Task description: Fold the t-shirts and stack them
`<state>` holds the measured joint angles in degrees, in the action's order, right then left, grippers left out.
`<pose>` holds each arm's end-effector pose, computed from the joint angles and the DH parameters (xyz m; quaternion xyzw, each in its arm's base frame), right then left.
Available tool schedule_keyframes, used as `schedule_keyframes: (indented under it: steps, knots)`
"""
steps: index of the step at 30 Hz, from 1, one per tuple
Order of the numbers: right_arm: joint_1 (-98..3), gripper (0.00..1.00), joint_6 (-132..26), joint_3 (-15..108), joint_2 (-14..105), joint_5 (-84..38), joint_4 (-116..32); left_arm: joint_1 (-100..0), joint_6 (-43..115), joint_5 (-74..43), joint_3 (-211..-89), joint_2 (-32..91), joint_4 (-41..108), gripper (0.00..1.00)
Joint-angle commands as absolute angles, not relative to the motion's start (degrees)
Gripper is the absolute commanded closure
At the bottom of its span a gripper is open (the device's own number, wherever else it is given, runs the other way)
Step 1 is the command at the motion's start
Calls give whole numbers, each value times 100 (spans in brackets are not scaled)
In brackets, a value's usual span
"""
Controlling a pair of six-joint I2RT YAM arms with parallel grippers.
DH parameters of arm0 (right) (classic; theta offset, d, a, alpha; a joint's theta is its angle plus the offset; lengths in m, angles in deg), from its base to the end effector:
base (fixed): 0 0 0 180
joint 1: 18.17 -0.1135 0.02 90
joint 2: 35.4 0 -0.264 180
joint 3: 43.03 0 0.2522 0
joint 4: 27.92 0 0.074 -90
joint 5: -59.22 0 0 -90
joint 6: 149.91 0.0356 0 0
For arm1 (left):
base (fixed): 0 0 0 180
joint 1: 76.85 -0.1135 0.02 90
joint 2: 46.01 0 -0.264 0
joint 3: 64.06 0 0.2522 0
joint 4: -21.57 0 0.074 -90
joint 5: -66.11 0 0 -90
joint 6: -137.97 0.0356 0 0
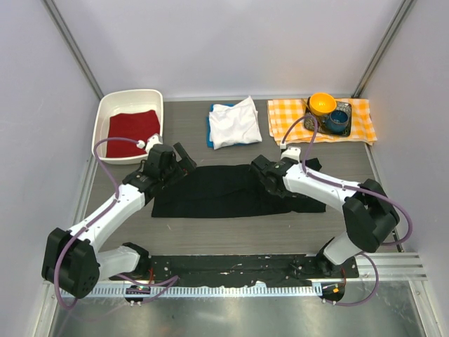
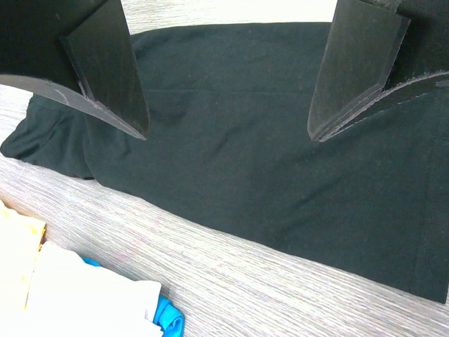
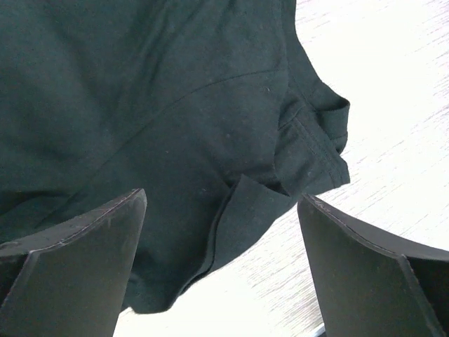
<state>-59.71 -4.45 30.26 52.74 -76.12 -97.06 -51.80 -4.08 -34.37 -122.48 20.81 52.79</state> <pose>0.2156 0.1572 0.2142 0.1317 0.9122 -0.2188 0.3203 0.2288 -0.0998 0.2498 -0.2482 0.8671 -0.1995 0.3830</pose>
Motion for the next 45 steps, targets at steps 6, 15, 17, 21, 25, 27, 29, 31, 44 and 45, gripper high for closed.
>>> schedule_keyframes:
  steps: [6,15,17,21,25,27,29,31,44,45]
  knots:
    - [-5939,4,-155,2269,4714,-7772,-9872,-5163,-362,-3513,-12150,1982,5089,0]
    - [-6545,5,582,1881,3685,-7350,-10768,-5163,-406,-3452,-12115,1955,5054,0]
    - [-6641,5,636,1916,3693,-7315,-10830,-5163,-406,-3434,-12115,1929,5054,0]
    - [-6659,5,496,2179,3763,-7446,-10673,-5163,-379,-3461,-12115,1841,5106,0]
    - [-6555,5,145,2496,4061,-7780,-10172,-5163,-283,-3540,-12194,1771,5256,0]
    - [-6362,5,-5,2733,4229,-7832,-10032,-5163,-248,-3601,-12229,1745,5343,0]
    - [-6238,5,-198,2917,4484,-7824,-9987,-5163,-195,-3645,-12273,1736,5379,0]
    - [-6194,5,-225,2980,4607,-7981,-9996,-5163,-177,-3689,-12282,1718,5423,0]
    - [-6158,6,362,1803,4678,-7412,-10144,-5163,-239,-3628,-12124,1692,5300,0]
    - [-6228,6,590,1750,4669,-7315,-10302,-5163,-247,-3619,-12106,1692,5274,0]
